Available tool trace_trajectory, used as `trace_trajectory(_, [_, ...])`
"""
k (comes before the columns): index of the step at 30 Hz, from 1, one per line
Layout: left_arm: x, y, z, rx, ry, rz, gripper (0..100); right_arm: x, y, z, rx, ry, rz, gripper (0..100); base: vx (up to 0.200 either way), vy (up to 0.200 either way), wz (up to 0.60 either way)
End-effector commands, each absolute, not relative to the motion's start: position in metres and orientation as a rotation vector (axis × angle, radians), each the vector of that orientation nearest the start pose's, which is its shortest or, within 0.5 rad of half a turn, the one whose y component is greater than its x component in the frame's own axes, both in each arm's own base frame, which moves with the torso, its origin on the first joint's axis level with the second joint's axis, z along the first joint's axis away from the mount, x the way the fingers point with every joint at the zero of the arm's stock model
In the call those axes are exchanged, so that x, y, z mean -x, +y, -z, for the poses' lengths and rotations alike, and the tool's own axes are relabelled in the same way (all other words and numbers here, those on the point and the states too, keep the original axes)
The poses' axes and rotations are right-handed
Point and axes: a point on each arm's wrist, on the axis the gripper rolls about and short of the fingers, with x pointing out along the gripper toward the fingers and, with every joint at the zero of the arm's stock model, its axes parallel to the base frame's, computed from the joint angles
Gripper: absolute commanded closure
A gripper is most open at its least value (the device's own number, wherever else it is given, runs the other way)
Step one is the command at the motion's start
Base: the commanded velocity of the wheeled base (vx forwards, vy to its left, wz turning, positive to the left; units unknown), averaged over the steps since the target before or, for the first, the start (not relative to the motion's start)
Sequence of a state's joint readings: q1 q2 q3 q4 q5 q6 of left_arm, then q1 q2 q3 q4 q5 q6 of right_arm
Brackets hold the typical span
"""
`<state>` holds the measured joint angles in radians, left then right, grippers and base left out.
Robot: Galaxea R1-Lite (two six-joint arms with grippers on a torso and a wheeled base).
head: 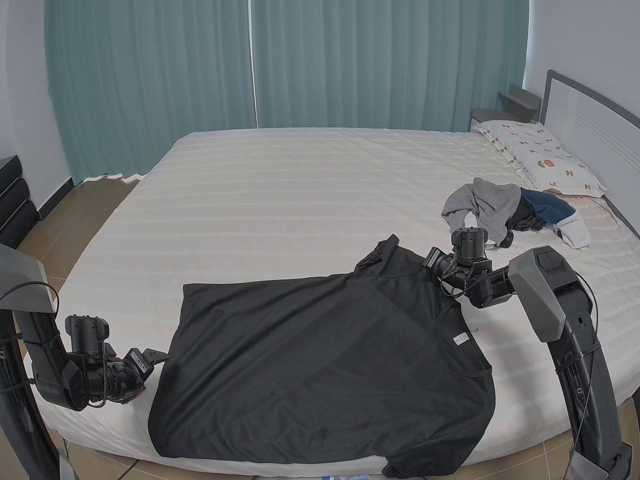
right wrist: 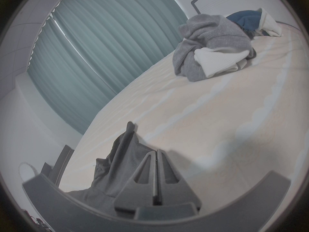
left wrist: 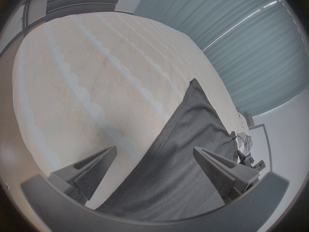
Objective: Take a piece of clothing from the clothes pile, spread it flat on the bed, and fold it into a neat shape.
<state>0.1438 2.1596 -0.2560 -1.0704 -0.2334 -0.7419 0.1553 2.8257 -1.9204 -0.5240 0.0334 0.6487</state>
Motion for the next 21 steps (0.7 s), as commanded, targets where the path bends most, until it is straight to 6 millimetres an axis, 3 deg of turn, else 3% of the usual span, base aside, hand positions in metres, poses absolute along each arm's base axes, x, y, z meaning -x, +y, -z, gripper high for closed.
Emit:
trace_trajectory(1, [-0.248, 0.031, 0.016, 0.855, 0.817, -0.225, 0, -0.545, 0.079, 0.033, -0.617, 0.394, -0.029, 100, 0.0, 0.0, 0.0])
trace_trajectory(9, [-0.26, 0.033, 0.01, 0.917, 0.76, -0.239, 0, -0.545, 0.078, 0.033, -0.615, 0.383, -0.001, 100, 0.0, 0.0, 0.0])
trace_trajectory(18, [-0.302, 0.034, -0.012, 0.944, 0.608, -0.179, 0, -0.542, 0.081, 0.035, -0.631, 0.39, 0.028, 100, 0.0, 0.0, 0.0])
trace_trajectory(21, [-0.337, 0.03, -0.022, 0.926, 0.517, -0.119, 0, -0.541, 0.081, 0.037, -0.643, 0.393, 0.038, 100, 0.0, 0.0, 0.0])
